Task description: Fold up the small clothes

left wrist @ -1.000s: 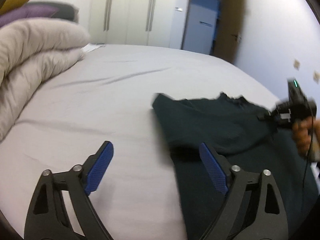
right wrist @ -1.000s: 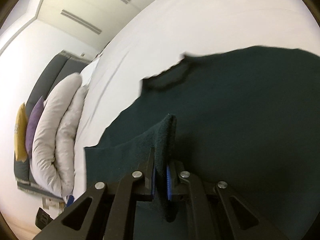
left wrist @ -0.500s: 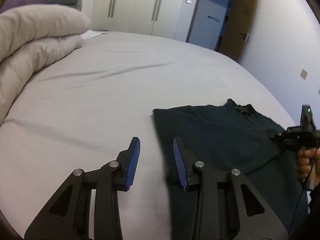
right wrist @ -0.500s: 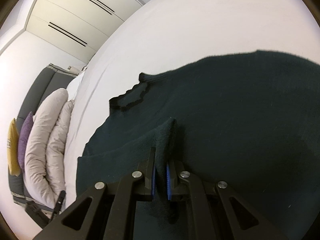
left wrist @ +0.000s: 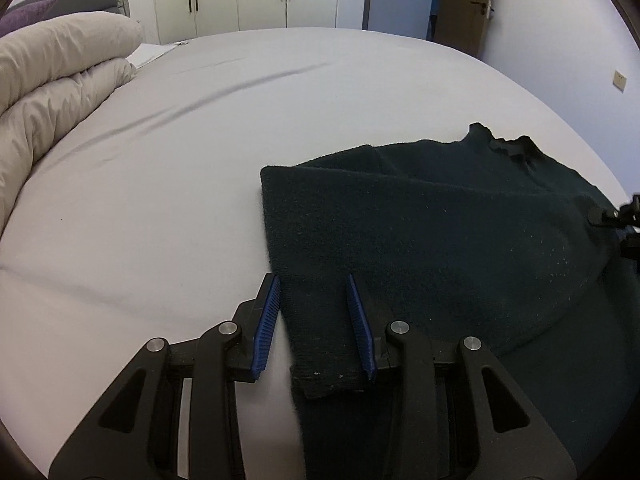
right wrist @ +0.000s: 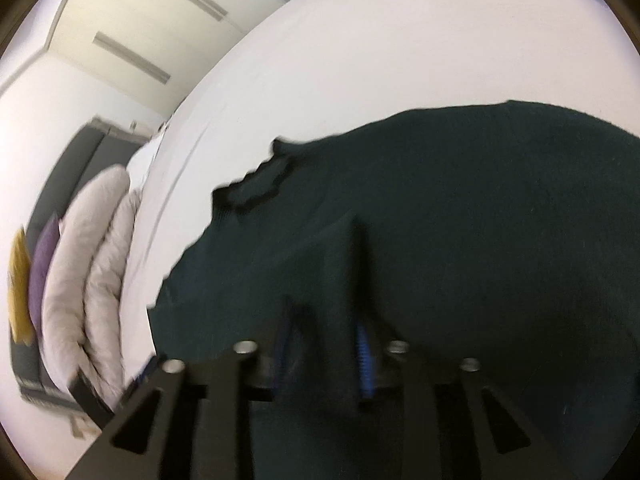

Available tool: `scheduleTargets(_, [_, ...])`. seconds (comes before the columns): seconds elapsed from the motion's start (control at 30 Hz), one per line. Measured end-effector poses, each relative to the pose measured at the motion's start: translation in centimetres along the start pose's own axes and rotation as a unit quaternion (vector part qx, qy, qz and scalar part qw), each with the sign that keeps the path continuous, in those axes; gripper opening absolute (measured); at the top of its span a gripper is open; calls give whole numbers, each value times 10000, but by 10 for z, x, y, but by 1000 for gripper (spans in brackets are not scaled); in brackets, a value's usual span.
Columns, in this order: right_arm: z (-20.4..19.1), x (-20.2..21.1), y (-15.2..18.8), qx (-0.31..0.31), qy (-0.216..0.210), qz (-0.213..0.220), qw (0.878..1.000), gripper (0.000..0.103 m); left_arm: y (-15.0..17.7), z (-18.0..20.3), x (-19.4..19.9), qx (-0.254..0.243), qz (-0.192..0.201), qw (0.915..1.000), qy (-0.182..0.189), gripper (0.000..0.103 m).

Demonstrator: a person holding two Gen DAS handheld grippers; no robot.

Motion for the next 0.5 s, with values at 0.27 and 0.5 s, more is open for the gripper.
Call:
scheduleTargets(0.27, [8, 5, 7, -112, 267, -146, 9995, 8, 6, -1, 8, -325, -37, 9995, 40, 34])
scheduleTargets(0.5, [13, 18, 12, -510, 271, -186, 9982, 7, 9, 0, 8, -733, -181, 9971, 63, 34])
Point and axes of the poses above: each gripper's, at about its wrist camera, not at the fingertips, and x roughly against the way its jaws point, z to its right, y to its underside, the point moved 9 cm from there along -x, roughly the way its jaws point, and after that the axes turned 10 degrees about -y, right-handed, at the moved point
